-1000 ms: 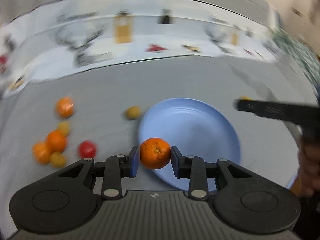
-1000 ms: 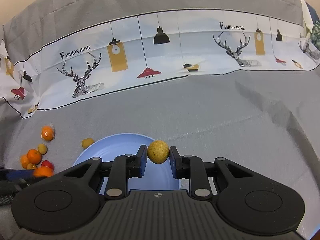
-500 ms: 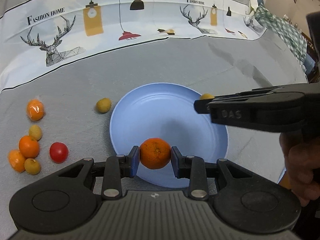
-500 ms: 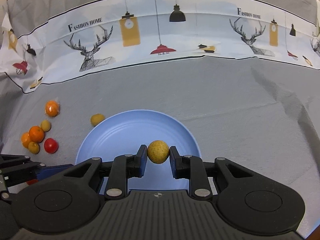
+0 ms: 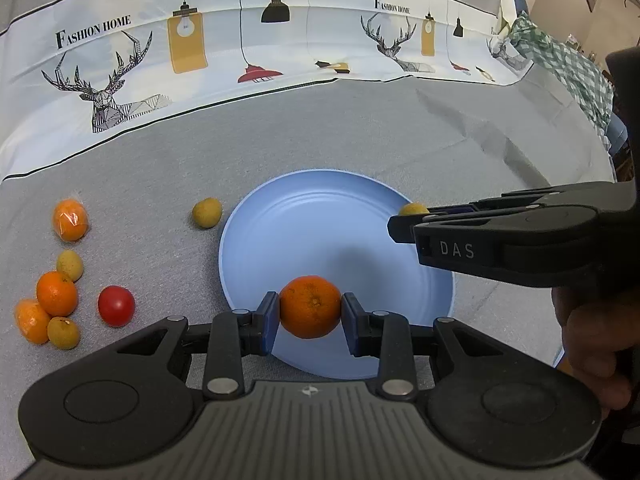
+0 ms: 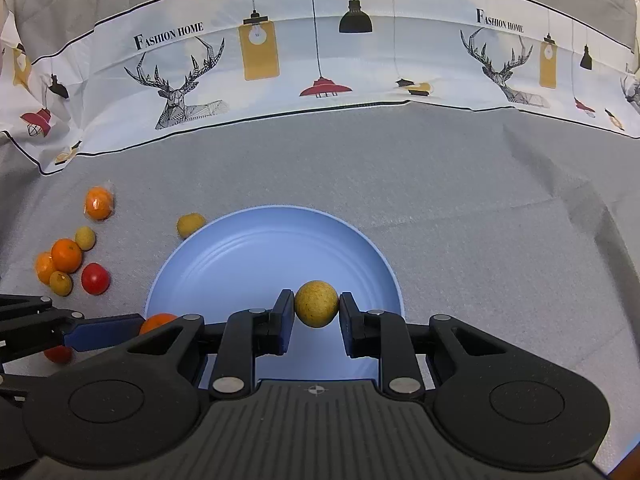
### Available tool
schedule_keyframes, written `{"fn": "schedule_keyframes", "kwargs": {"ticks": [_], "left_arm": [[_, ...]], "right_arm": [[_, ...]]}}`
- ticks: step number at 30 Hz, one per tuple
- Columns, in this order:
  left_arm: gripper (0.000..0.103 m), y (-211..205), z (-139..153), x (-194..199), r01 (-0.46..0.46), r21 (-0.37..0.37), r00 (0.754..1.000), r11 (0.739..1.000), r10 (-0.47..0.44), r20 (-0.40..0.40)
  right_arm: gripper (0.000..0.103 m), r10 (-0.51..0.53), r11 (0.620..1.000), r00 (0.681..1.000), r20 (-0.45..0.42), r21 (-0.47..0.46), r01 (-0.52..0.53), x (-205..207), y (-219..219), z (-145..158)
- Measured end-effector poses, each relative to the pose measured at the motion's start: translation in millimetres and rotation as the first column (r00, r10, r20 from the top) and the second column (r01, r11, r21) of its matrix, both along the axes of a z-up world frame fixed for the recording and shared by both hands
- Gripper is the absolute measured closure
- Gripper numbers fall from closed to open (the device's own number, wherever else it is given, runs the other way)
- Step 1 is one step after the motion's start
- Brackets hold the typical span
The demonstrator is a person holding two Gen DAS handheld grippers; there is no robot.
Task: Organize fruits
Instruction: 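Open the left tool to drop the orange while the right tool releases the yellow fruit onto the plate, then move both open tools back to the fruit pile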
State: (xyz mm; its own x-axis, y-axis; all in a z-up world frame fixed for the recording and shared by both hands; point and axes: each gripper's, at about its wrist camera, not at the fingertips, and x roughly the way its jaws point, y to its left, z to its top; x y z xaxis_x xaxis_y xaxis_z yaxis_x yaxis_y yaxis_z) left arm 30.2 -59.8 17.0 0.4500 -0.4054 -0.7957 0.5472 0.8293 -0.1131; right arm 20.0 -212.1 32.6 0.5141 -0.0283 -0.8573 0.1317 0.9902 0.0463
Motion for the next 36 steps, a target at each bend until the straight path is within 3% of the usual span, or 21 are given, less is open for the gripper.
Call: {"fn": "schedule_keyframes", "kwargs": {"ticks": [4,8,18,36], "left_arm": [[0.064,1.1,0.2,1.8,-0.008,-0.008,1.0,1.0,0.008,-0.002],[0.064,3.6,1.2,3.9,-0.029,-0.018,1.0,0.999,0.029,-0.001],[0.064,9.4,3.3,7.3,-0.073,-0.021,0.997,0.997,0.073,0.0],[0.066,8.2,3.8,6.6,-0.07,-0.017,0.998,0.997,0.07,0.007]], "right_arm": [[0.077,-0.005,1.0,1.0,0.0,0.004,0.005,0.4,-0.5,0.0],[0.064,-0.016,1.0,1.0,0.002,-0.003,0.016,0.7,-1.2,0.9],[0.063,-0.046,0.999,0.999,0.01,-0.009,0.046,0.3,-5.5,2.3],[0.063,-0.06,0.998,0.998,0.024,-0.027,0.061,0.7,-5.0,4.0]]}}
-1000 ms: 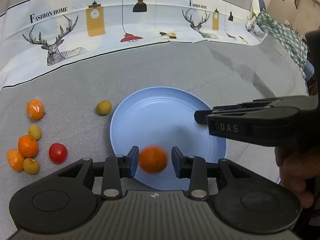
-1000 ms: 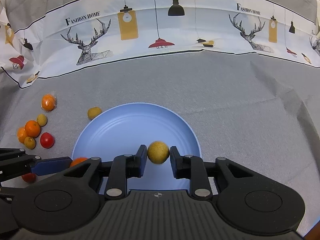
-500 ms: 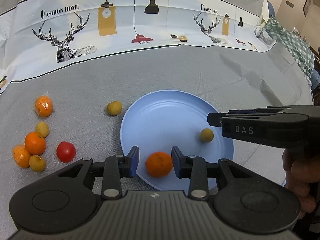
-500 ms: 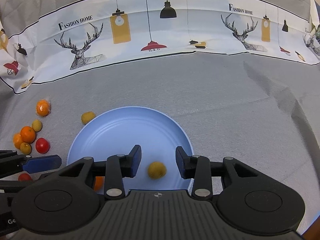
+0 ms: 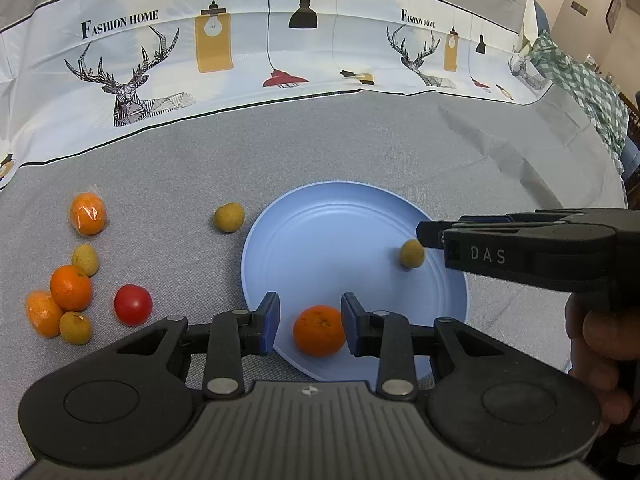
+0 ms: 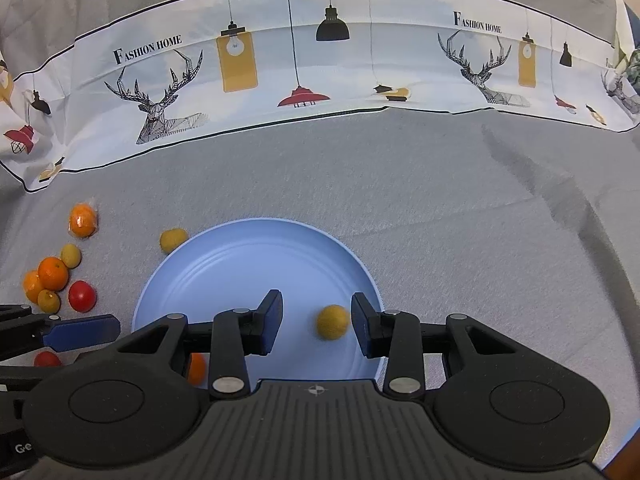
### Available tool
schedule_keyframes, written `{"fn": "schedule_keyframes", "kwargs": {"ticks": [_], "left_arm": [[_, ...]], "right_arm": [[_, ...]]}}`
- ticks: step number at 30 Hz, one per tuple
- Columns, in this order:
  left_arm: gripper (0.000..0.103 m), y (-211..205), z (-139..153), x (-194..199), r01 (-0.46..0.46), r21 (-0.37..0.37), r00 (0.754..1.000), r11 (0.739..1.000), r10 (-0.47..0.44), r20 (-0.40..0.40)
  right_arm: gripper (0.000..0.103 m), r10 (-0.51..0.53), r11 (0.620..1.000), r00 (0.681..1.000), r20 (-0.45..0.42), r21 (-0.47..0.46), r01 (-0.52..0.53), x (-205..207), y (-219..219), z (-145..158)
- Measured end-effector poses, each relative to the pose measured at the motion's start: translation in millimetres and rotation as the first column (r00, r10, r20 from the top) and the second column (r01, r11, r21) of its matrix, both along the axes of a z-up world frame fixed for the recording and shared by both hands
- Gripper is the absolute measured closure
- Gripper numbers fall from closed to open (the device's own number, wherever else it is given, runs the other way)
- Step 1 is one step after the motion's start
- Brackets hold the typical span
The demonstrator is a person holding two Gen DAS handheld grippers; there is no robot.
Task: Organize fruits
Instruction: 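Move both open tools back to the fruit pile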
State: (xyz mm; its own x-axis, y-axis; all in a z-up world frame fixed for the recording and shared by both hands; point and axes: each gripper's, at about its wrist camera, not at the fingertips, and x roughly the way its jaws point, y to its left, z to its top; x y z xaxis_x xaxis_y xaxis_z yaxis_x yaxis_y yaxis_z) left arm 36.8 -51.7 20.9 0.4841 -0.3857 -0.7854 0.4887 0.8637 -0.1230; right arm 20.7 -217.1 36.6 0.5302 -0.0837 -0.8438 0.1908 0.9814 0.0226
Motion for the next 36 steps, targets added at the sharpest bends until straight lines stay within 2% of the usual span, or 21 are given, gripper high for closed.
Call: {"fn": "schedule_keyframes", "kwargs": {"ticks": [3,6,7,9,12,14,16,19,23,25,30,31,33,36], "left_arm": [[0.07,1,0,1,0.0,-0.001,1.0,1.0,0.0,0.001],[0.08,4,1,1,-0.004,-0.006,1.0,1.0,0.004,-0.001],[0.082,4,2,1,-0.004,-0.008,1.0,1.0,0.004,-0.002],[0.087,5,4,1,-0.004,-0.01,1.0,1.0,0.004,0.006],[0.092,12,9,2,-0.017,-0.029,1.0,0.999,0.018,0.013],[0.092,23,17,8,-0.052,-0.056,0.998,0.997,0.053,0.019],[0.092,44,24,18,-0.13,-0.1,0.991,0.986,0.132,0.015],[0.092,91,33,34,-0.317,-0.187,0.948,0.93,0.314,-0.047],[0.092,150,30,43,-0.542,-0.199,0.84,0.816,0.52,-0.156],[0.092,170,26,44,-0.623,-0.176,0.781,0.762,0.591,-0.202],[0.092,206,16,49,-0.738,-0.143,0.667,0.66,0.681,-0.303],[0.092,212,15,48,-0.751,-0.14,0.651,0.645,0.69,-0.317],[0.092,218,12,49,-0.764,-0.135,0.635,0.632,0.698,-0.331],[0.091,218,9,51,-0.762,-0.124,0.634,0.636,0.694,-0.341]], "right_arm": [[0.064,-0.016,1.0,1.0,0.014,-0.007,0.016,-1,-2,2],[0.065,-0.029,1.0,0.999,0.023,-0.008,0.029,0,-3,4],[0.068,-0.031,0.999,0.999,0.026,-0.008,0.031,0,-3,4],[0.082,-0.032,0.999,0.999,0.038,-0.007,0.033,0,-1,5],[0.088,-0.038,0.999,0.997,0.072,-0.001,0.038,1,1,10],[0.088,-0.043,0.999,0.994,0.097,0.013,0.042,2,4,13],[0.088,-0.044,0.999,0.992,0.121,0.038,0.039,3,6,16],[0.088,-0.037,0.996,0.987,0.155,0.087,0.023,5,10,21],[0.088,-0.007,0.99,0.985,0.174,0.143,-0.018,13,19,22],[0.088,0.014,0.985,0.984,0.177,0.168,-0.044,19,25,20],[0.087,0.083,0.974,0.982,0.167,0.195,-0.116,41,52,5],[0.087,0.096,0.973,0.982,0.163,0.194,-0.128,45,58,1],[0.079,0.13,0.969,0.981,0.147,0.19,-0.157,56,70,-7],[0.069,0.177,0.97,0.976,0.129,0.144,-0.195,70,86,-17]]}}
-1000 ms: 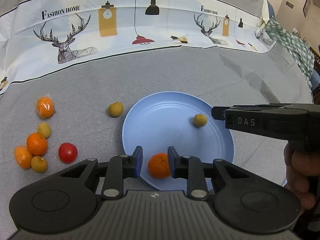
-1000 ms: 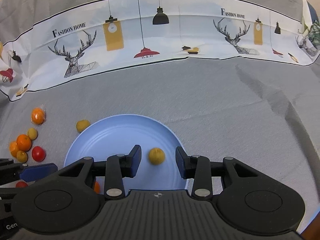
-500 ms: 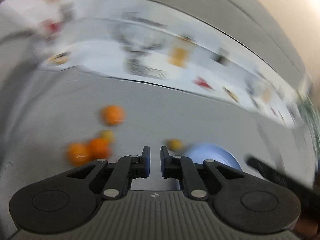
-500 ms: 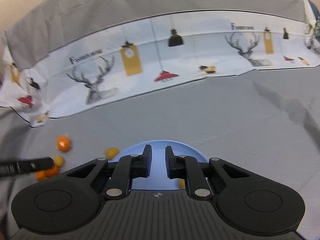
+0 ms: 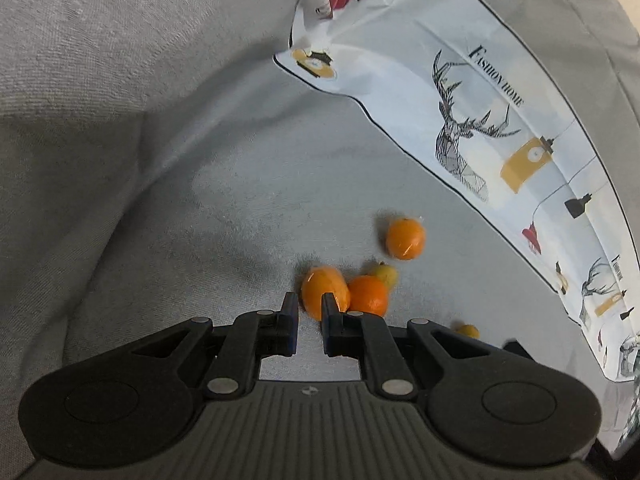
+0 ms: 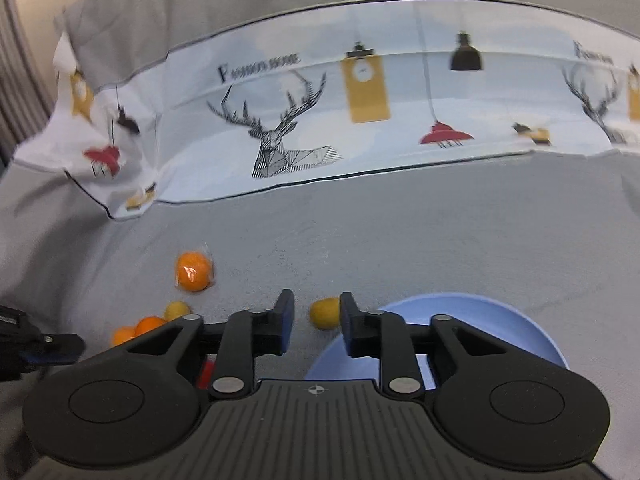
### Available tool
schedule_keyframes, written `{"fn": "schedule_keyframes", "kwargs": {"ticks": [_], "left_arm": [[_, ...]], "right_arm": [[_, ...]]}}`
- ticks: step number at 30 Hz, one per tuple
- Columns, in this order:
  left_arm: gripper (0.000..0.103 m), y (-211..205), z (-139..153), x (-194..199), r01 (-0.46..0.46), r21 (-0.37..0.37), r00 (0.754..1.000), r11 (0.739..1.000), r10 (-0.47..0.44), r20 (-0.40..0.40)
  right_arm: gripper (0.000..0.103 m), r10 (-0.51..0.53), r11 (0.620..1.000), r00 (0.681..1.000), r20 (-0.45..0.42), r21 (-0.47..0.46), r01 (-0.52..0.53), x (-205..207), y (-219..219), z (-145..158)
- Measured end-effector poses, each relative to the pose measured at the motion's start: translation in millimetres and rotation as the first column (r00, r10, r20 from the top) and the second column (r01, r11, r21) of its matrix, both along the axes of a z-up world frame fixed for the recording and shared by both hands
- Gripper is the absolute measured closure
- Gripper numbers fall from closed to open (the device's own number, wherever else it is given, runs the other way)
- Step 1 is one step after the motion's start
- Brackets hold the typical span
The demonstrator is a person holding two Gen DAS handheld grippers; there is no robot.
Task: Organize fruits
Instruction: 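Move both open tools back to the fruit pile, then grasp the bagged mandarin with the left tool while the right tool grips another yellow fruit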
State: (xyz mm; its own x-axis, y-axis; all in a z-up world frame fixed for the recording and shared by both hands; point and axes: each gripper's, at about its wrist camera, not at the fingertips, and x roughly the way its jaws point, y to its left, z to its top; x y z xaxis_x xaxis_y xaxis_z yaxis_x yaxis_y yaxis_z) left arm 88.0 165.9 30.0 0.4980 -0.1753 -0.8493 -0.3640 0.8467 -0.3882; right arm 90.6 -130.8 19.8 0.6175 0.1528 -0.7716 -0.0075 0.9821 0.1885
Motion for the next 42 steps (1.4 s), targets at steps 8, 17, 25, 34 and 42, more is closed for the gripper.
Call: {"fn": "schedule_keyframes", "kwargs": {"ticks": [8,17,25,34,42], "left_arm": [[0.065,-10,-10,14,-0.009,-0.014,1.0,1.0,0.009,-0.02],[0.065,-12,-21,31,-0.037,-0.027,0.999,0.999,0.036,-0.039],[0.066,-22,-32,42,-0.007,0.013,0.998,1.0,0.007,-0.059],[0.067,-24,-15,39,-0.015,0.139,1.0,0.99,0.016,-0.003],[0.065,-24,-29,43,0.009,0.161,0.996,0.987,0.005,-0.091]], "right_arm": [[0.051,0.048,0.992,0.997,-0.063,-0.112,-0.055,37,18,-35],[0.051,0.076,0.972,0.986,-0.147,-0.21,-0.106,58,32,-64],[0.073,0.115,0.968,0.984,-0.139,-0.209,-0.142,58,38,-64],[0.073,0.234,0.971,0.968,-0.088,-0.019,-0.237,49,52,-45],[0.073,0.292,0.95,0.941,-0.169,-0.062,-0.305,48,66,-59]]}}
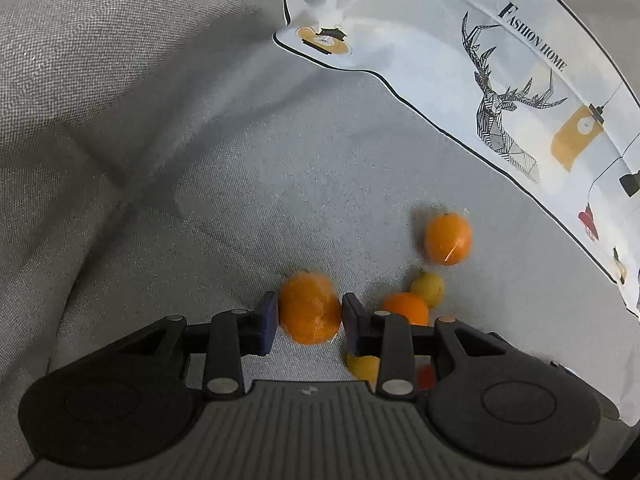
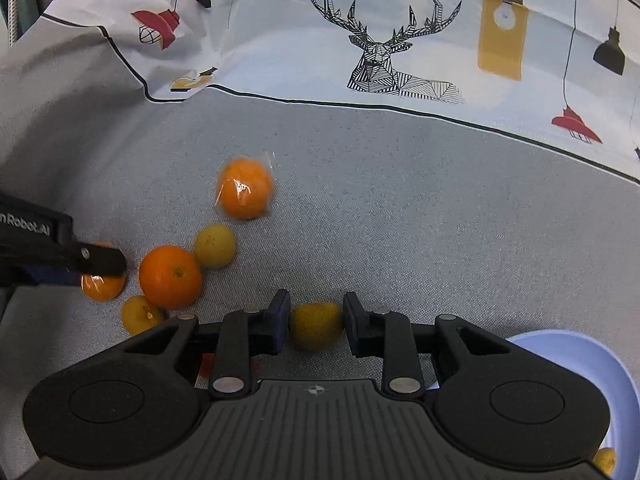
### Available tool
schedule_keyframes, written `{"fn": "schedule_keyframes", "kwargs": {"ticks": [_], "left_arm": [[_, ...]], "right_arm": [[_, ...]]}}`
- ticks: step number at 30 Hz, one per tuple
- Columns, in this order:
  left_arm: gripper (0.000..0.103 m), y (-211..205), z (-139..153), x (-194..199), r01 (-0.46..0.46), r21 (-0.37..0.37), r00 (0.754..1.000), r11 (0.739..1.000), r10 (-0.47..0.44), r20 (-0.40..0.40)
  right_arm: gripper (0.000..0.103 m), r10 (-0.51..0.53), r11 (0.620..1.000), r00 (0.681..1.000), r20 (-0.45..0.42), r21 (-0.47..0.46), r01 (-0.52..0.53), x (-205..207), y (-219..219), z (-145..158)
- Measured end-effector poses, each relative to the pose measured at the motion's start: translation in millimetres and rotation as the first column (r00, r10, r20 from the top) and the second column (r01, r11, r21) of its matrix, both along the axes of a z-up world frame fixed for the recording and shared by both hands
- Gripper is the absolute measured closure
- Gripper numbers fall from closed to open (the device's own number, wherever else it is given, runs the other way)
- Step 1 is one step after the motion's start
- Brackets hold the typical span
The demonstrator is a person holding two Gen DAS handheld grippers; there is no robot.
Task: Organize fruits
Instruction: 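Grasp the bagged mandarin with the left tool while the right tool grips another yellow fruit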
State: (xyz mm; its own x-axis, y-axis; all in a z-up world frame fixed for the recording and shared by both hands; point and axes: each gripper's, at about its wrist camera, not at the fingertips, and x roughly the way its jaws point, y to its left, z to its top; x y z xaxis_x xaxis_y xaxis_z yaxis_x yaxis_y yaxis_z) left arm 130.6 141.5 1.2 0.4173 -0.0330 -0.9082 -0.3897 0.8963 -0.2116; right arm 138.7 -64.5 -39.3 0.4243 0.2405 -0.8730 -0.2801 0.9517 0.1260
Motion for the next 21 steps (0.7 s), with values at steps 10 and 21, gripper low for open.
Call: {"fn": "schedule_keyframes", "kwargs": {"ticks": [10,21], "left_arm": [[0.066,-3,-2,0,0.024,0.004,1.0,1.0,-0.024,-0.01],[0.066,-6,17,-26,0.062,0.05,0.996,0.997,-0.065,0.055]], "right_arm": [[0.073,-0.004,1.0,1.0,0.0,0.006,0.004,-2,-1,1],[0.073,-0.015,0.999,0.989,0.145,0.041,0.01,-27,6,42]]}}
